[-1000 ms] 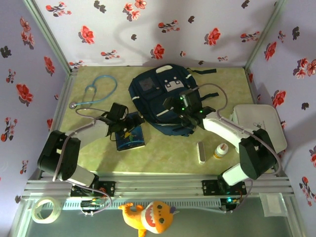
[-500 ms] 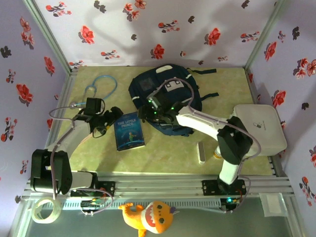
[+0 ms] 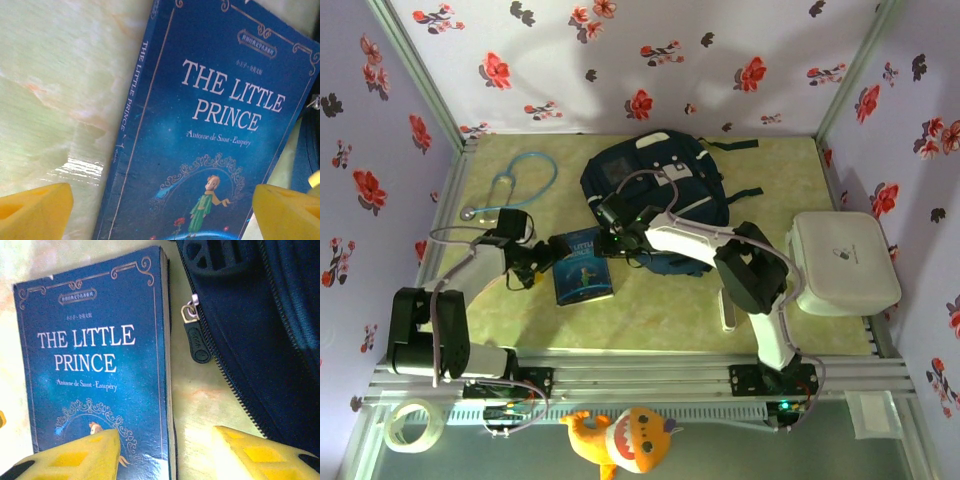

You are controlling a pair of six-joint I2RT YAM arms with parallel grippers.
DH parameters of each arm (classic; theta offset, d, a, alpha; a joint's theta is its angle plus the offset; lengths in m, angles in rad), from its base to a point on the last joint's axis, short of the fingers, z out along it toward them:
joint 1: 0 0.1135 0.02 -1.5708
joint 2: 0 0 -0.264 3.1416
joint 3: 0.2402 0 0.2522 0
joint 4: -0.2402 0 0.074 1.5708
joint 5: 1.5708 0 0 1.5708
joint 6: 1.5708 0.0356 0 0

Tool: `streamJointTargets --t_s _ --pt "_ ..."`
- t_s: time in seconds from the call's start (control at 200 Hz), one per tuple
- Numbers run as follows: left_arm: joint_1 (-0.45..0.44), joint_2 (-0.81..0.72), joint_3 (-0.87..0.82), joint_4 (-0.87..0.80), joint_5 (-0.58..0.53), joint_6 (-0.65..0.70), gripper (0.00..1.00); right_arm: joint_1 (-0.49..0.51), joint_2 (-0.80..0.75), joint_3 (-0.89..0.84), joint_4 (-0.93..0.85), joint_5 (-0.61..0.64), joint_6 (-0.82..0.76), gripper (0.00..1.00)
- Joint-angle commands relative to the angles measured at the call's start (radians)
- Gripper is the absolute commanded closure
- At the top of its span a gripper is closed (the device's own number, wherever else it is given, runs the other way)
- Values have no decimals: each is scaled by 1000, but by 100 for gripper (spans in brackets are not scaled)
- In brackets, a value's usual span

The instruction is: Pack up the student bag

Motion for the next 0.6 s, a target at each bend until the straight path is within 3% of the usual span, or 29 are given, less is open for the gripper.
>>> streamJointTargets --t_s 0.0,0.14,0.595 --pt "3 26 -14 -25 35 46 10 9 29 32 -42 -21 -12 53" --pt "-1 63 -17 -13 67 52 14 11 62 52 -60 -38 -16 63" --pt "-18 121 -5 1 80 68 30 11 126 83 -92 -53 -28 70"
